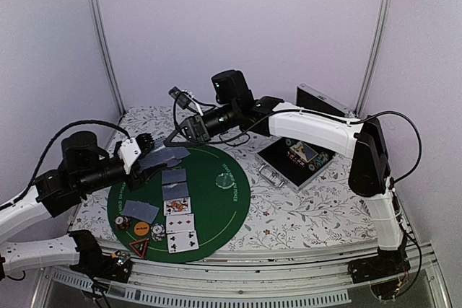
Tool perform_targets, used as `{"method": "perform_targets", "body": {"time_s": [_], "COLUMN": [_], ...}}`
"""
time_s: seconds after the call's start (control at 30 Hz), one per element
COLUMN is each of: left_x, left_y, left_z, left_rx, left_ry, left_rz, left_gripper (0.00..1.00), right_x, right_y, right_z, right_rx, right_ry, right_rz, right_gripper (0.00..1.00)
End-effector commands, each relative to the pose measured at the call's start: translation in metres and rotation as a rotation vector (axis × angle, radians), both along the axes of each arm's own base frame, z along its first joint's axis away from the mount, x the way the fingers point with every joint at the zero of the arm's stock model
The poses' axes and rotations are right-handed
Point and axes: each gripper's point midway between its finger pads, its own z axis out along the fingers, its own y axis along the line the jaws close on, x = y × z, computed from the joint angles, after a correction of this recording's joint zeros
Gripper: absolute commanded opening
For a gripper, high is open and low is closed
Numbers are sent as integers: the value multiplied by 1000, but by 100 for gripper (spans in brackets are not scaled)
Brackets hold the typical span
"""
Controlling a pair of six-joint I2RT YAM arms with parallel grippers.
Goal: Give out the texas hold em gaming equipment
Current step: Pass from the left arm to the right, then place the poker card on the poker table mat.
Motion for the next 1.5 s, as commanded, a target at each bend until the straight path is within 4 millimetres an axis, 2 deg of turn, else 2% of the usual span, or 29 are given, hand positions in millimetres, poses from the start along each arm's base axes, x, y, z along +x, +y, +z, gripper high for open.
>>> {"method": "perform_targets", "body": {"time_s": [0.0,0.27,0.3,0.4,0.43,0.57,0.67,0.77,0.9,1.1,1.27,1.33,1.47], "left_x": [-2,-2,-2,-2,-2,-3,-5,-10,-10,-7,-7,-6,-6], "left_y": [-4,-4,-4,-4,-5,-4,-4,-4,-1,-2,-1,-1,-1], "left_z": [8,8,8,5,5,7,10,17,20,18,17,17,16], "left_rx": [-23,-24,-25,-25,-25,-29,-39,-63,-76,-65,-63,-62,-60], "left_ry": [-28,-29,-27,-19,-17,-21,-24,-39,-58,-50,-49,-50,-48], "left_rz": [-21,-20,-20,-21,-22,-20,-29,-48,-34,-29,-24,-21,-20], "left_gripper": [55,55,61,91,97,98,98,98,98,98,98,98,98], "right_x": [-7,-13,-12,-7,-3,10,21,28,35,26,30,27,25], "right_y": [-1,-5,-5,-8,-9,-19,-34,-56,-90,-127,-137,-141,-146], "right_z": [8,18,18,19,19,19,7,-14,-60,-130,-165,-184,-205], "right_rx": [15,26,23,19,15,-1,-34,-85,-181,-307,-336,-350,-375], "right_ry": [16,37,39,39,40,45,70,96,161,251,311,360,418], "right_rz": [36,62,55,28,14,-46,-92,-146,-221,-289,-351,-364,-409], "right_gripper": [2,1,1,1,1,1,1,1,1,1,1,1,1]}}
